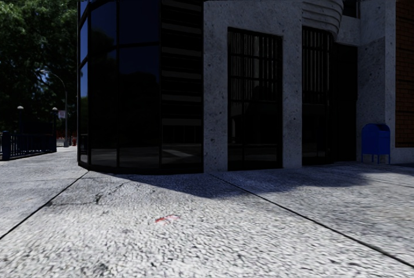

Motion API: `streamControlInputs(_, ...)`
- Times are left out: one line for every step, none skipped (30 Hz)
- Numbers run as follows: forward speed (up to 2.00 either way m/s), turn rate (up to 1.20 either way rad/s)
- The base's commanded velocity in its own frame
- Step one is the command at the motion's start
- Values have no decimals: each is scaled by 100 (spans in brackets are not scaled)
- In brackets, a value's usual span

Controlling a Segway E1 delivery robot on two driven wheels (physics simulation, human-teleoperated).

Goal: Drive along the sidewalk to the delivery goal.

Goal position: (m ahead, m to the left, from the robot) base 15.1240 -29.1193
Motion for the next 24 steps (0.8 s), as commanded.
streamControlInputs(132,-40)
streamControlInputs(132,-40)
streamControlInputs(132,-40)
streamControlInputs(132,-40)
streamControlInputs(132,-40)
streamControlInputs(132,-40)
streamControlInputs(133,-40)
streamControlInputs(133,-40)
streamControlInputs(134,-40)
streamControlInputs(134,-40)
streamControlInputs(134,-40)
streamControlInputs(134,-40)
streamControlInputs(134,-43)
streamControlInputs(134,-46)
streamControlInputs(134,-46)
streamControlInputs(134,-48)
streamControlInputs(134,-48)
streamControlInputs(134,-48)
streamControlInputs(134,-48)
streamControlInputs(134,-48)
streamControlInputs(134,-48)
streamControlInputs(134,-48)
streamControlInputs(134,-48)
streamControlInputs(134,-48)
